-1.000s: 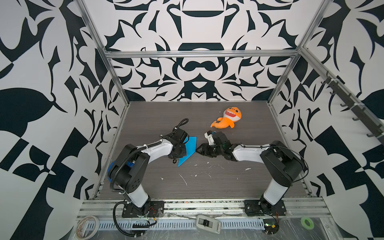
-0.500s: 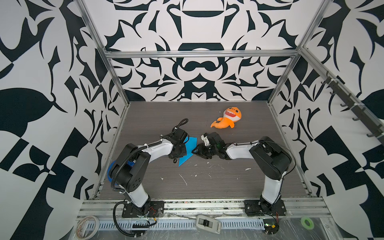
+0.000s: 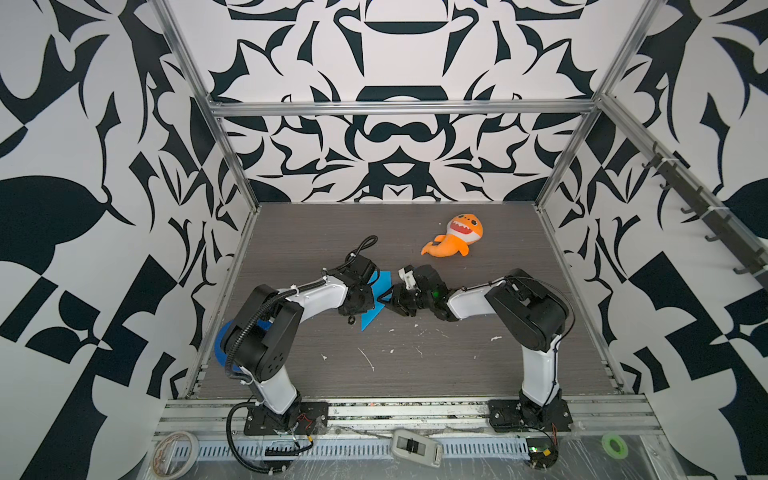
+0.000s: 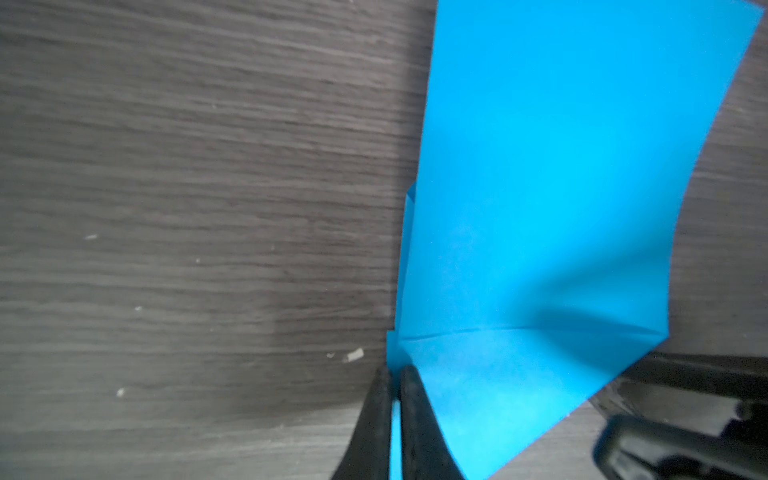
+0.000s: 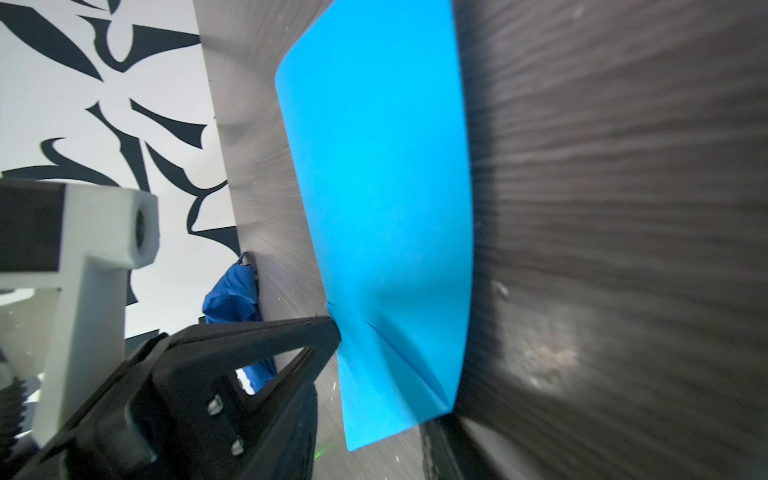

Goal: Fold a paper plane with a square sheet of paper (pick it up from the middle)

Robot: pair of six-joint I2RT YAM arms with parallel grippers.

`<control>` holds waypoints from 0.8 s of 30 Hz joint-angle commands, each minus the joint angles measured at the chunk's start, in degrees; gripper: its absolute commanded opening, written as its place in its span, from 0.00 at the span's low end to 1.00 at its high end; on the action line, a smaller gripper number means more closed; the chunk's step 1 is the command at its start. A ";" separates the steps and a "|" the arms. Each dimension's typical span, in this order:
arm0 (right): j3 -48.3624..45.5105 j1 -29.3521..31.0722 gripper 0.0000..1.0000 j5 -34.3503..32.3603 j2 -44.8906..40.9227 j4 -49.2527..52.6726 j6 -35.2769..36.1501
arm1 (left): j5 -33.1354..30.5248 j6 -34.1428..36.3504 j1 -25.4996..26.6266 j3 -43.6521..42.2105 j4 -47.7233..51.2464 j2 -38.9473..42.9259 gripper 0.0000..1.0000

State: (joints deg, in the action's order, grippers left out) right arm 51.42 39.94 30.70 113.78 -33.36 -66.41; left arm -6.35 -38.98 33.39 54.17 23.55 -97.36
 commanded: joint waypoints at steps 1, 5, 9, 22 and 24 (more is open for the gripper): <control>0.02 0.13 0.43 1.82 -0.40 -7.15 -2.35 | 0.64 -0.13 -0.16 -1.01 2.77 -3.15 0.11; 0.61 0.16 0.37 1.10 -0.23 -4.90 -0.29 | 0.73 0.22 -0.16 -1.01 2.49 -2.67 0.10; 1.21 0.13 0.29 -0.43 0.00 -2.80 1.80 | 1.07 1.16 -0.16 -0.91 2.20 -1.64 0.10; 0.29 -0.21 0.00 -7.53 -2.02 1.24 1.61 | 2.19 3.64 -0.16 -0.64 1.56 5.96 0.18; -0.86 -0.30 0.00 -8.89 -3.53 1.35 1.48 | 2.22 3.69 -0.16 -0.97 0.85 8.49 0.25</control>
State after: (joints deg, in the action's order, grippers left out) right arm 51.40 39.83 24.95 114.17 -32.18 -64.82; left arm -4.69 -35.62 33.39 53.84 24.12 -92.77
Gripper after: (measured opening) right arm 0.048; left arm 0.243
